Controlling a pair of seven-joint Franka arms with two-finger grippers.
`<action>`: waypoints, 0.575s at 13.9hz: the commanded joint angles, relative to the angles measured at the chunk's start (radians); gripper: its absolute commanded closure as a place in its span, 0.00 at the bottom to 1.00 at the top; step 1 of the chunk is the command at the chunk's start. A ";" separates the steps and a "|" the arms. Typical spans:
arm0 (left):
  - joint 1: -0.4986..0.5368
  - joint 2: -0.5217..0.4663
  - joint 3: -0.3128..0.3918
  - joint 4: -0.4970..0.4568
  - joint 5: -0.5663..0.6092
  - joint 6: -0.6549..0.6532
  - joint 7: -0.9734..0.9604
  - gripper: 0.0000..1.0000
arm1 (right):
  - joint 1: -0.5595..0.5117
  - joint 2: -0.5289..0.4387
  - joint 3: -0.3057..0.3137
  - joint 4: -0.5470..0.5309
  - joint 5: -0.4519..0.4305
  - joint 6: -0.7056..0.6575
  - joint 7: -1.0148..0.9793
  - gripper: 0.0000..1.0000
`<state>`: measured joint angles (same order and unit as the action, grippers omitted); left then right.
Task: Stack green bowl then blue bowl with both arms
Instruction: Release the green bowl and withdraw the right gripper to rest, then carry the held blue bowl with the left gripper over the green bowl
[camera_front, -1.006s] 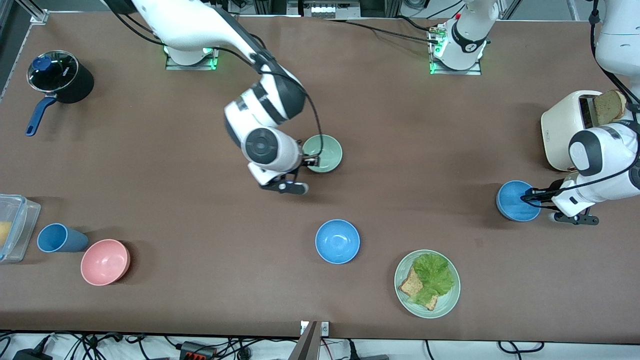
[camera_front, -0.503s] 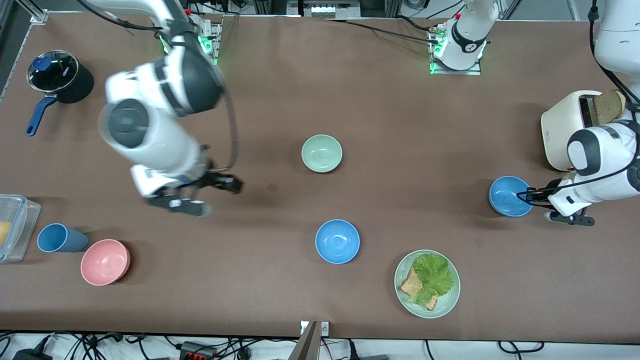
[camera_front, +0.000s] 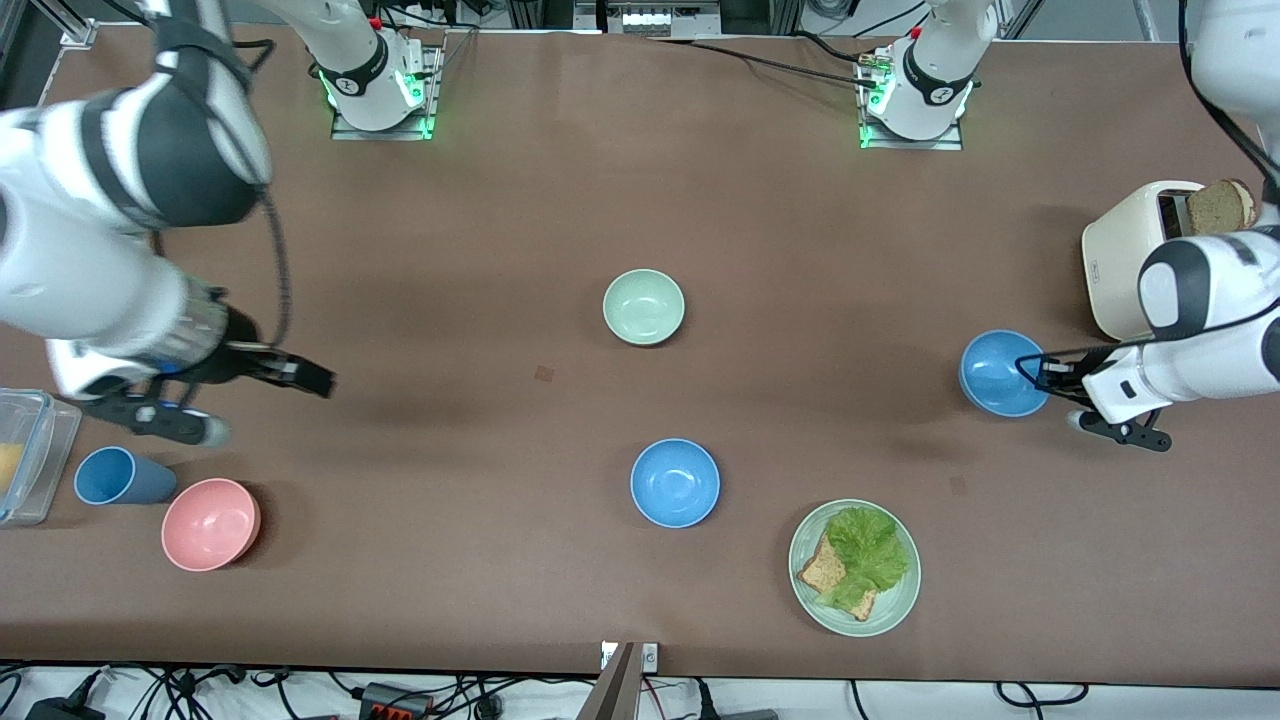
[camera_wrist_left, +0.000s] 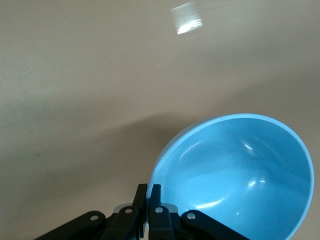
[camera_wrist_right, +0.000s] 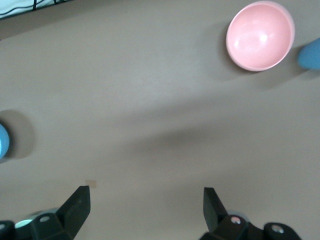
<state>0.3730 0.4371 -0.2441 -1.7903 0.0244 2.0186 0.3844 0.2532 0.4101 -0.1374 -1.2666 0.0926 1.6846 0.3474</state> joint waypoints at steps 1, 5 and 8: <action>0.006 -0.075 -0.065 0.008 -0.038 -0.078 0.002 0.99 | -0.087 -0.069 0.007 -0.017 -0.010 -0.031 -0.163 0.00; 0.009 -0.086 -0.170 0.005 -0.124 -0.158 -0.133 0.99 | -0.221 -0.117 0.016 -0.025 -0.008 -0.051 -0.404 0.00; 0.001 -0.080 -0.280 0.005 -0.133 -0.149 -0.341 0.99 | -0.248 -0.152 0.033 -0.060 -0.010 -0.054 -0.400 0.00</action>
<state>0.3687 0.3609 -0.4559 -1.7825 -0.0912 1.8764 0.1606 0.0207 0.3007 -0.1410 -1.2747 0.0894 1.6320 -0.0492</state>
